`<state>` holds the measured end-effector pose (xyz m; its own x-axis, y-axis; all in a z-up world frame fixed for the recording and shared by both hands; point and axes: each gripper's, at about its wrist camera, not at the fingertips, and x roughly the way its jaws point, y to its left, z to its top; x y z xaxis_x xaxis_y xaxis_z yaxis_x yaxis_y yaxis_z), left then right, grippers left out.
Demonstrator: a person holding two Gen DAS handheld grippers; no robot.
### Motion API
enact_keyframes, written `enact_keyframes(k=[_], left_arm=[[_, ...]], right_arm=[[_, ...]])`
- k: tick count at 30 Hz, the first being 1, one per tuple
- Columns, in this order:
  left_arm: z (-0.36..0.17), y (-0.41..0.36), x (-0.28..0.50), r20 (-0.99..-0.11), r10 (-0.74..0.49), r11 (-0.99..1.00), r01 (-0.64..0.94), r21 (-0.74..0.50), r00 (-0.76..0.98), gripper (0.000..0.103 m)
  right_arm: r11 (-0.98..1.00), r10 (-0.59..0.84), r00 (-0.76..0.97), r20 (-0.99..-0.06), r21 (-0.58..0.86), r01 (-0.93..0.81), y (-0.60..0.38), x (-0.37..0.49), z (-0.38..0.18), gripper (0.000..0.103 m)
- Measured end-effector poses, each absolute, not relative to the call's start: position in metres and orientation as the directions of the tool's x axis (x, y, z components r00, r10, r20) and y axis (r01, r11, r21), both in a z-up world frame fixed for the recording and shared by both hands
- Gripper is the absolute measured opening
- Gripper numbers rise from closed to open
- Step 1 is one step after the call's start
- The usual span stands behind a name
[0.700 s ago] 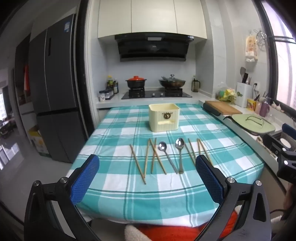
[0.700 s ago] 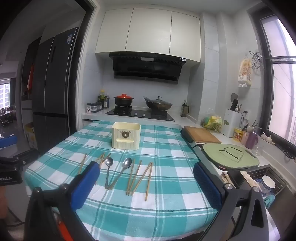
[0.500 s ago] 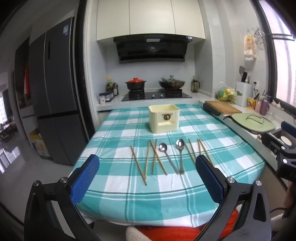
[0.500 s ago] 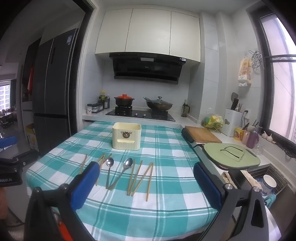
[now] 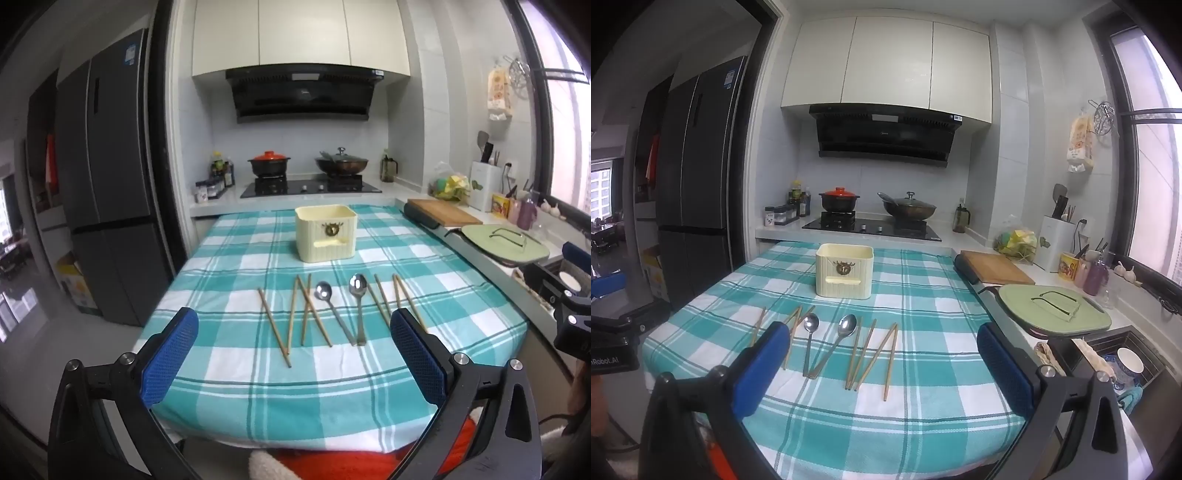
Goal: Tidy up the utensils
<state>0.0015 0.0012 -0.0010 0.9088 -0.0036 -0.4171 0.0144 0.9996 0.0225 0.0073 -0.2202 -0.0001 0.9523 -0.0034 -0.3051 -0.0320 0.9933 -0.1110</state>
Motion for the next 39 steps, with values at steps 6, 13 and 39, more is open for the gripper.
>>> enact_keyframes(k=[6, 13, 39], left_arm=[[-0.002, 0.002, 0.002, -0.418, -0.001, 1.0, 0.012, 0.024, 0.908, 0.103], [-0.005, 0.002, 0.004, -0.423, -0.002, 1.0, 0.014, 0.026, 0.906, 0.103], [-0.007, -0.006, 0.018, -0.439, -0.012, 0.999, 0.034, 0.041, 0.899, 0.103]], right_arm=[[0.993, 0.0, 0.952, -0.306, -0.11, -0.036, -0.222, 0.006, 0.001, 0.103], [0.993, -0.003, 0.951, -0.308, -0.11, -0.033, -0.221, 0.007, 0.001, 0.103], [0.995, -0.027, 0.948, -0.316, -0.097, -0.004, -0.23, 0.02, -0.002, 0.103]])
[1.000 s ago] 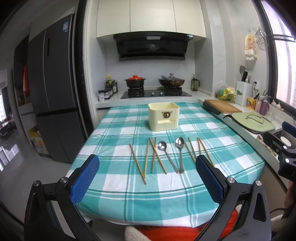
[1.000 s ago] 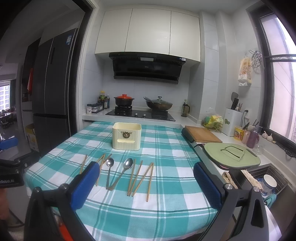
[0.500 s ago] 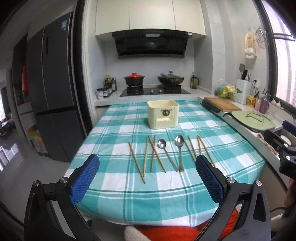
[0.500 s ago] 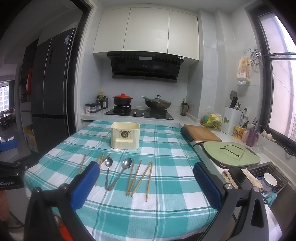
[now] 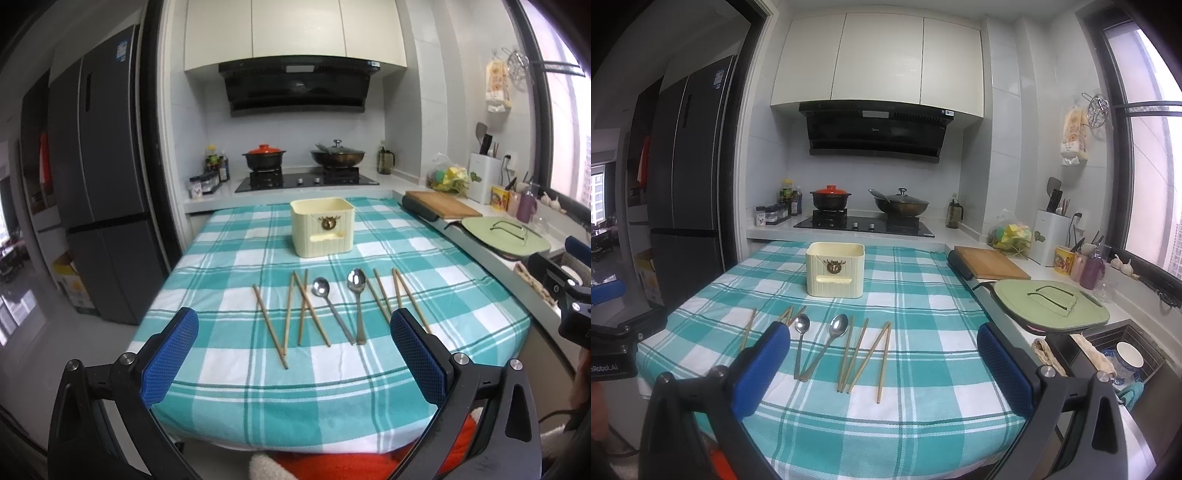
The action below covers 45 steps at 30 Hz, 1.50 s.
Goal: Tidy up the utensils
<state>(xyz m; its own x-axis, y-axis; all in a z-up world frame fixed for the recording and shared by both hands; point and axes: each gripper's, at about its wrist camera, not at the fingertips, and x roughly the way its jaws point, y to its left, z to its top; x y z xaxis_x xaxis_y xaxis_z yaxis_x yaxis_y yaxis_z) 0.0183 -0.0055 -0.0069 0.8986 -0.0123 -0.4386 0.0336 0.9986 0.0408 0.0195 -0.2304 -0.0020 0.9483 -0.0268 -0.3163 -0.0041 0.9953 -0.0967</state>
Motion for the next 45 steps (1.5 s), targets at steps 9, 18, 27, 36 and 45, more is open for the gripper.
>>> enact_keyframes(k=[9, 18, 27, 36, 45], left_arm=[[-0.006, -0.005, 0.027, -0.435, -0.016, 0.998, 0.037, 0.041, 0.9, 0.103], [-0.011, -0.001, 0.044, -0.451, 0.023, 0.998, 0.007, 0.064, 0.892, 0.103], [-0.021, 0.001, 0.059, -0.483, 0.065, 0.995, -0.021, 0.096, 0.873, 0.103], [-0.038, 0.005, 0.079, -0.547, 0.04, 0.998, -0.002, 0.069, 0.836, 0.103], [-0.065, 0.007, 0.095, -0.619, 0.006, 0.999, 0.026, 0.043, 0.785, 0.103]], right_arm=[[0.996, -0.048, 0.95, -0.31, -0.087, 0.022, -0.234, 0.029, -0.003, 0.103], [0.996, -0.064, 0.949, -0.309, -0.085, 0.039, -0.236, 0.041, -0.01, 0.103], [0.996, -0.067, 0.94, -0.335, -0.071, 0.046, -0.239, 0.055, -0.016, 0.103], [0.995, -0.071, 0.938, -0.341, -0.088, 0.043, -0.238, 0.069, -0.023, 0.103], [0.993, -0.057, 0.928, -0.368, -0.117, 0.014, -0.243, 0.085, -0.036, 0.103]])
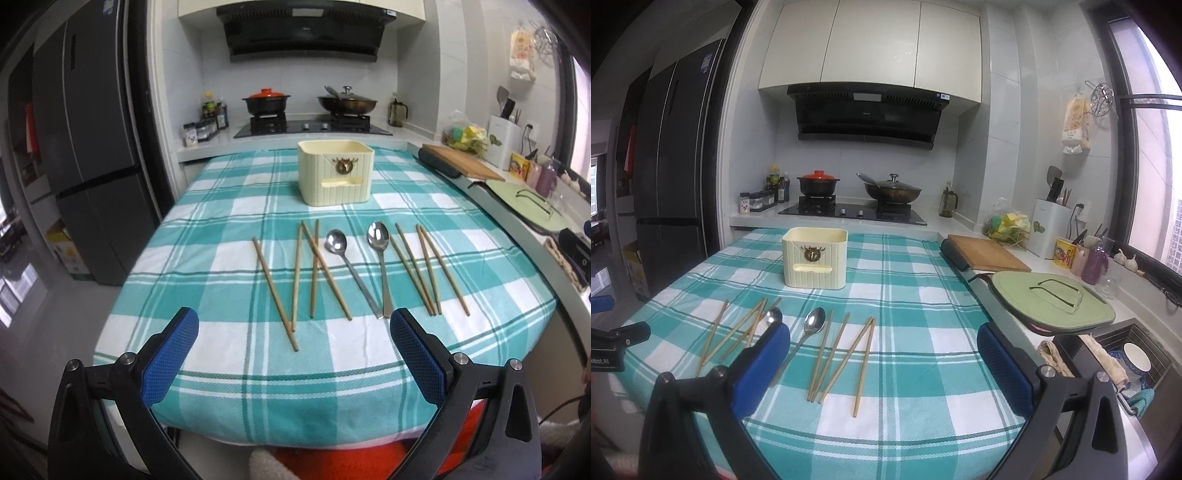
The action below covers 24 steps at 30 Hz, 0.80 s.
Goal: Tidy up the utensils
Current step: 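Grasp a wooden chopstick with the left tool while the right tool grasps another chopstick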
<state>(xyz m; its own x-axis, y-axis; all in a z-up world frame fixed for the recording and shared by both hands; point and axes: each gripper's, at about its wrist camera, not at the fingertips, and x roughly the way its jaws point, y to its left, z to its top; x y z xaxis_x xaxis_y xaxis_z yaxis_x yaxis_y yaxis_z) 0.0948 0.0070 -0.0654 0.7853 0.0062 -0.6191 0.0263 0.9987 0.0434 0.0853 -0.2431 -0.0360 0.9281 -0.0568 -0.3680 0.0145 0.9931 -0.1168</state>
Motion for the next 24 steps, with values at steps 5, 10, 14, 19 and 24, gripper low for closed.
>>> enact_keyframes(k=[5, 10, 14, 19, 24], left_arm=[[-0.084, 0.001, 0.112, -0.678, 0.026, 0.994, 0.052, 0.095, 0.735, 0.103], [-0.102, 0.019, 0.129, -0.709, -0.067, 0.997, 0.064, -0.031, 0.702, 0.103], [-0.111, 0.034, 0.149, -0.726, -0.007, 1.0, 0.004, -0.007, 0.687, 0.103], [-0.117, 0.051, 0.182, -0.742, 0.018, 1.0, -0.023, 0.003, 0.67, 0.103], [-0.127, 0.059, 0.23, -0.774, 0.025, 0.999, -0.031, 0.007, 0.633, 0.103]], right_arm=[[0.997, -0.034, 0.902, -0.43, -0.083, -0.002, -0.248, 0.102, -0.055, 0.103], [0.999, 0.023, 0.866, -0.5, -0.027, -0.042, -0.249, 0.124, -0.076, 0.103], [0.997, 0.076, 0.806, -0.587, 0.027, -0.074, -0.253, 0.148, -0.099, 0.103], [0.998, 0.051, 0.752, -0.657, 0.009, -0.06, -0.262, 0.173, -0.117, 0.103], [0.998, 0.0, 0.714, -0.7, -0.05, -0.049, -0.267, 0.211, -0.128, 0.101]])
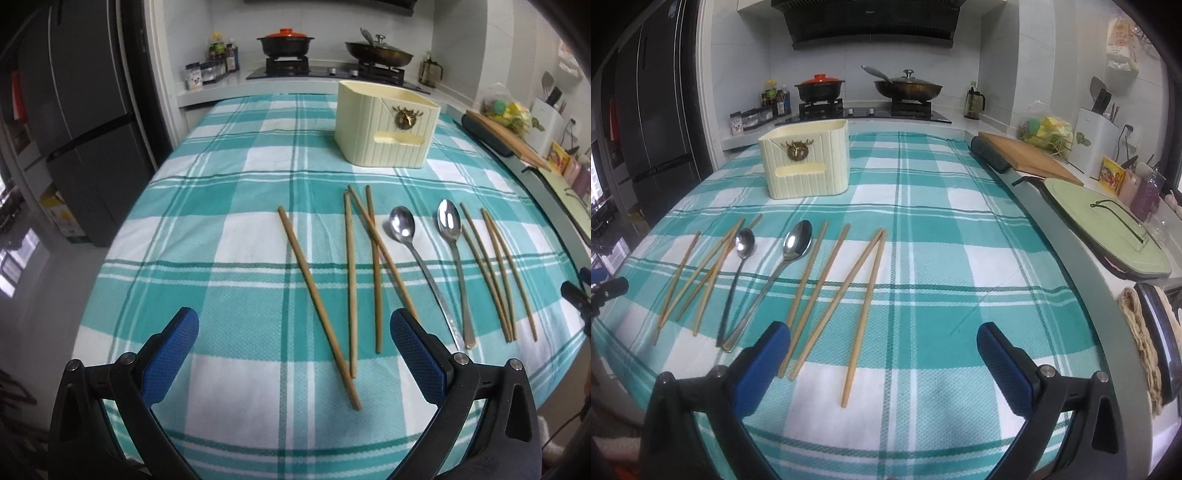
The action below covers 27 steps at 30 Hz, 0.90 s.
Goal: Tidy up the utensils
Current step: 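Grasp a wooden chopstick with the left tool while the right tool grasps another chopstick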
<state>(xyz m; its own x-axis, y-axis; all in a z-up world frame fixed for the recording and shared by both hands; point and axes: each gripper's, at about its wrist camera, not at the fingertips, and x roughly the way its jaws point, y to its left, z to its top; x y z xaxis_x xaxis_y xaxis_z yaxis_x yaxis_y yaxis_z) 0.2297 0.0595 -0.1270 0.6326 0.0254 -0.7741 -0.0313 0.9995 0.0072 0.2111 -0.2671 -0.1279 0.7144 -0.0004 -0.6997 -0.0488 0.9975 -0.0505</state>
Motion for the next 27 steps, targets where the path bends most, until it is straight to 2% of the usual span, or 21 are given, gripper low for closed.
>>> enact_keyframes(k=[1, 3, 5, 8, 11, 13, 15, 21, 23, 27], left_arm=[[-0.129, 0.061, 0.239, -0.778, 0.027, 0.999, -0.035, 0.007, 0.627, 0.103], [-0.134, 0.064, 0.257, -0.788, 0.027, 0.999, -0.043, 0.0, 0.616, 0.103], [-0.142, 0.069, 0.273, -0.807, 0.019, 0.998, -0.055, -0.016, 0.591, 0.102], [-0.157, 0.076, 0.295, -0.836, 0.014, 0.997, -0.075, -0.033, 0.549, 0.102], [-0.171, 0.079, 0.314, -0.852, 0.05, 0.996, -0.091, 0.002, 0.521, 0.102], [-0.182, 0.08, 0.326, -0.865, 0.087, 0.994, -0.1, 0.042, 0.495, 0.102], [-0.191, 0.081, 0.334, -0.875, 0.11, 0.992, -0.104, 0.068, 0.471, 0.101], [-0.199, 0.086, 0.35, -0.898, 0.083, 0.996, -0.06, 0.064, 0.431, 0.094], [-0.198, 0.087, 0.356, -0.911, 0.047, 0.999, -0.037, 0.035, 0.411, 0.088], [-0.193, 0.083, 0.366, -0.926, 0.003, 1.0, 0.008, 0.006, 0.376, 0.064]], right_arm=[[0.997, 0.005, 0.7, -0.714, -0.052, -0.06, -0.267, 0.22, -0.132, 0.097], [0.995, 0.017, 0.668, -0.744, -0.05, -0.081, -0.264, 0.238, -0.142, 0.071], [0.994, 0.034, 0.632, -0.774, -0.037, -0.099, -0.262, 0.253, -0.153, 0.062], [0.994, 0.066, 0.59, -0.805, 0.001, -0.109, -0.26, 0.268, -0.165, 0.062], [0.991, 0.055, 0.571, -0.819, -0.027, -0.134, -0.255, 0.276, -0.173, 0.062], [0.987, 0.051, 0.552, -0.832, -0.043, -0.156, -0.254, 0.281, -0.179, 0.058], [0.985, 0.045, 0.528, -0.848, -0.05, -0.163, -0.254, 0.287, -0.187, 0.048], [0.98, 0.06, 0.497, -0.866, -0.042, -0.193, -0.259, 0.308, -0.195, 0.045], [0.979, 0.073, 0.486, -0.871, -0.03, -0.2, -0.261, 0.323, -0.195, 0.043], [0.977, 0.077, 0.471, -0.879, -0.029, -0.213, -0.26, 0.357, -0.195, 0.03]])
